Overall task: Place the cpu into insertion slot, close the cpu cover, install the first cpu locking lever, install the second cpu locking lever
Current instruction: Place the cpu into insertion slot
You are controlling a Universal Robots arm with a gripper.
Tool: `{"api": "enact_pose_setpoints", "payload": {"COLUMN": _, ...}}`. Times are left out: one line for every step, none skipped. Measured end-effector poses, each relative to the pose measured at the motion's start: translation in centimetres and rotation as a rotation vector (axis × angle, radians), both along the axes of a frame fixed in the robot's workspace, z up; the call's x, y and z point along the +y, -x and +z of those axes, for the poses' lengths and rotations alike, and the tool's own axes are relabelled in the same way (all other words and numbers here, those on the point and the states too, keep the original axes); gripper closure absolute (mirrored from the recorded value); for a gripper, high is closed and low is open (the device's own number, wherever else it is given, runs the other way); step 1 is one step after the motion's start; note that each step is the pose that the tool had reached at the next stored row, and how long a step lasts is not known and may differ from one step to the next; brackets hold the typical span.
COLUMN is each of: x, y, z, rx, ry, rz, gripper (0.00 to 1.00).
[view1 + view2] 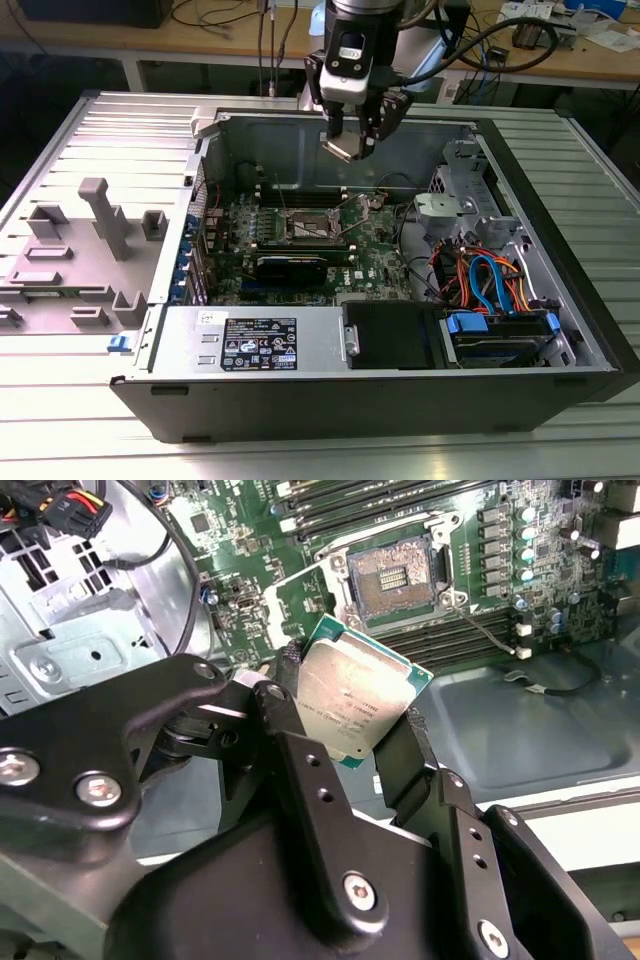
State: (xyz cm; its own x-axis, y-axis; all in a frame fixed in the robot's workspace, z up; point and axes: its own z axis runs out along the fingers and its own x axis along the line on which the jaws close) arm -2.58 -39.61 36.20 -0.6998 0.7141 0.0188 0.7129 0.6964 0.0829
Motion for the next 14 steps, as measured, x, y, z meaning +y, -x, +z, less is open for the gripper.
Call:
{"api": "enact_pose_setpoints", "payload": {"x": 0.0, "y": 0.0, "z": -0.03, "rx": 0.0, "ry": 0.0001, "rz": -0.007, "gripper": 0.46}}
{"api": "enact_pose_setpoints", "payload": {"x": -0.01, "y": 0.0, "z": -0.07, "rx": 0.0001, "ry": 0.0003, "rz": -0.02, "gripper": 0.46}}
{"api": "enact_pose_setpoints", "payload": {"x": -0.01, "y": 0.01, "z": -0.14, "rx": 0.0001, "ry": 0.0003, "rz": -0.043, "gripper": 0.46}}
{"api": "enact_pose_setpoints", "payload": {"x": 0.0, "y": 0.01, "z": -0.18, "rx": 0.0001, "ry": 0.0003, "rz": -0.056, "gripper": 0.46}}
{"api": "enact_pose_setpoints", "payload": {"x": -0.01, "y": 0.01, "z": -0.22, "rx": 0.0001, "ry": 0.0004, "rz": -0.071, "gripper": 0.46}}
{"api": "enact_pose_setpoints", "payload": {"x": -0.01, "y": 0.01, "z": -0.27, "rx": 0.0001, "ry": 0.0005, "rz": -0.087, "gripper": 0.46}}
{"api": "enact_pose_setpoints", "payload": {"x": -0.01, "y": 0.01, "z": -0.31, "rx": 0.0002, "ry": 0.0007, "rz": -0.101, "gripper": 0.46}}
{"api": "enact_pose_setpoints", "payload": {"x": -0.01, "y": 0.0, "z": -0.38, "rx": 0.0006, "ry": 0.0009, "rz": -0.123, "gripper": 0.46}}
{"api": "enact_pose_setpoints", "payload": {"x": -0.01, "y": 0.01, "z": -0.45, "rx": 0.0014, "ry": 0.0009, "rz": -0.143, "gripper": 0.46}}
{"api": "enact_pose_setpoints", "payload": {"x": -0.01, "y": 0.01, "z": -0.51, "rx": 0.002, "ry": 0.001, "rz": -0.161, "gripper": 0.46}}
{"api": "enact_pose_setpoints", "payload": {"x": -0.01, "y": 0.01, "z": -0.55, "rx": 0.0025, "ry": 0.0012, "rz": -0.178, "gripper": 0.46}}
{"api": "enact_pose_setpoints", "payload": {"x": -0.01, "y": 0.01, "z": -0.57, "rx": 0.0025, "ry": 0.0011, "rz": -0.185, "gripper": 0.46}}
{"api": "enact_pose_setpoints", "payload": {"x": -0.01, "y": 0.01, "z": -0.58, "rx": 0.0025, "ry": 0.0011, "rz": -0.189, "gripper": 0.46}}
{"api": "enact_pose_setpoints", "payload": {"x": -0.01, "y": 0.01, "z": -0.59, "rx": 0.0026, "ry": 0.0011, "rz": -0.19, "gripper": 0.46}}
